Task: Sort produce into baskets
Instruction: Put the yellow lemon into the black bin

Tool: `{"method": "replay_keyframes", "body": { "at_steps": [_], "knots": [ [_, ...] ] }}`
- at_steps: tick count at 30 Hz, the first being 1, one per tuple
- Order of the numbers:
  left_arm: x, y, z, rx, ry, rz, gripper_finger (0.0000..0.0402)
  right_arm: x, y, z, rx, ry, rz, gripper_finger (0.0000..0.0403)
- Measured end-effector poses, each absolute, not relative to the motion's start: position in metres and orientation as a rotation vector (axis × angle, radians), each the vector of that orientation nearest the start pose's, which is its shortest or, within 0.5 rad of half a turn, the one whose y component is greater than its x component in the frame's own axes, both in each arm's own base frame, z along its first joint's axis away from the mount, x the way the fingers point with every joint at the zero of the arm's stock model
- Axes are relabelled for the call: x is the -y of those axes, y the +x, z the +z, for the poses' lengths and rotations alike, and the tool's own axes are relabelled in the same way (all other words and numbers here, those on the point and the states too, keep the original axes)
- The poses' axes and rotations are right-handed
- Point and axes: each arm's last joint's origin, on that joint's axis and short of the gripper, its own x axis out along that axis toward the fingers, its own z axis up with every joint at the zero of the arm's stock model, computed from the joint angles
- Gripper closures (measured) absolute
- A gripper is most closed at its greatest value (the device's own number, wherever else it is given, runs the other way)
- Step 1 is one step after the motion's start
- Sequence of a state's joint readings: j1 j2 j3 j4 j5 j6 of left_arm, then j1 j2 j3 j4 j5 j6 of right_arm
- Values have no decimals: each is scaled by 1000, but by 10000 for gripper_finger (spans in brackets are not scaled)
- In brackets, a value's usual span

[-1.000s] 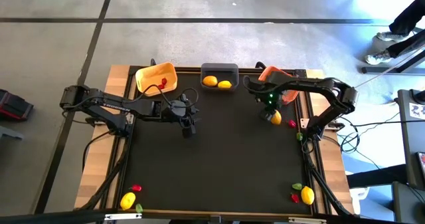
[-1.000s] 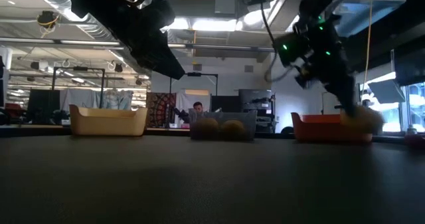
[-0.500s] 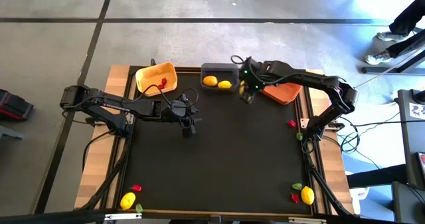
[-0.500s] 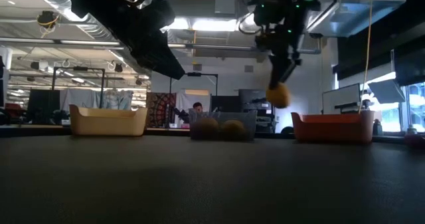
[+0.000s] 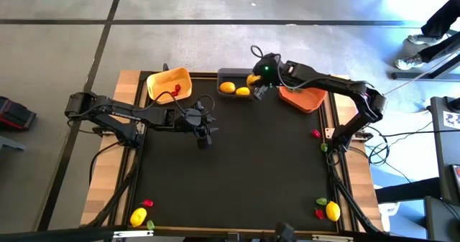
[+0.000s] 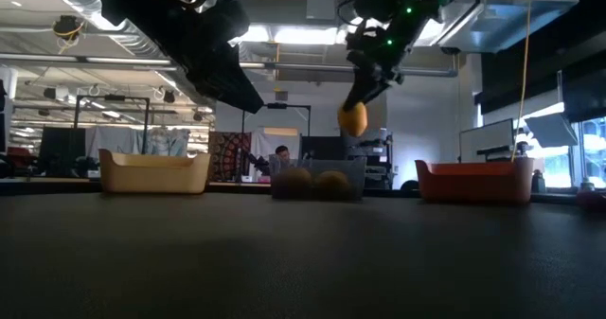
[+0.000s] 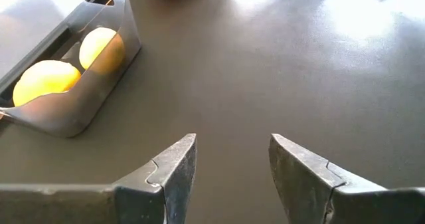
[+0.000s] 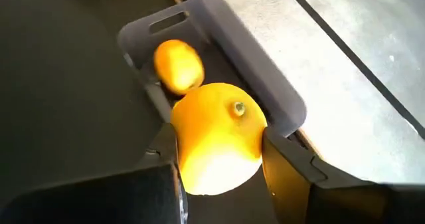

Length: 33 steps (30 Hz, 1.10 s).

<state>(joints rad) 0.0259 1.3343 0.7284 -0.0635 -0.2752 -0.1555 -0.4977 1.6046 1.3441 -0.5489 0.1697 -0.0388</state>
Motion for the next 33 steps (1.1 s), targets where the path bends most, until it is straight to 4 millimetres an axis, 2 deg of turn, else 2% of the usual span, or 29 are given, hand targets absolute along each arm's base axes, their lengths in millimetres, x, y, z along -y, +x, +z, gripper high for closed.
{"method": "replay_keyframes", "body": {
  "at_steps": [6,11,23,28,33],
  "knots": [
    [-15,268,211,-642,-66,341,217,197,304,279,-803,131,-662,288],
    [-15,268,211,-642,-65,341,217,215,314,255,-815,166,-652,288],
    [-15,269,211,-641,-68,342,217,233,329,205,-897,177,-680,288],
    [-15,269,211,-641,-64,340,217,233,331,198,-915,179,-683,282],
    [-15,269,211,-641,-64,340,217,233,331,198,-914,181,-684,237]
  ]
}}
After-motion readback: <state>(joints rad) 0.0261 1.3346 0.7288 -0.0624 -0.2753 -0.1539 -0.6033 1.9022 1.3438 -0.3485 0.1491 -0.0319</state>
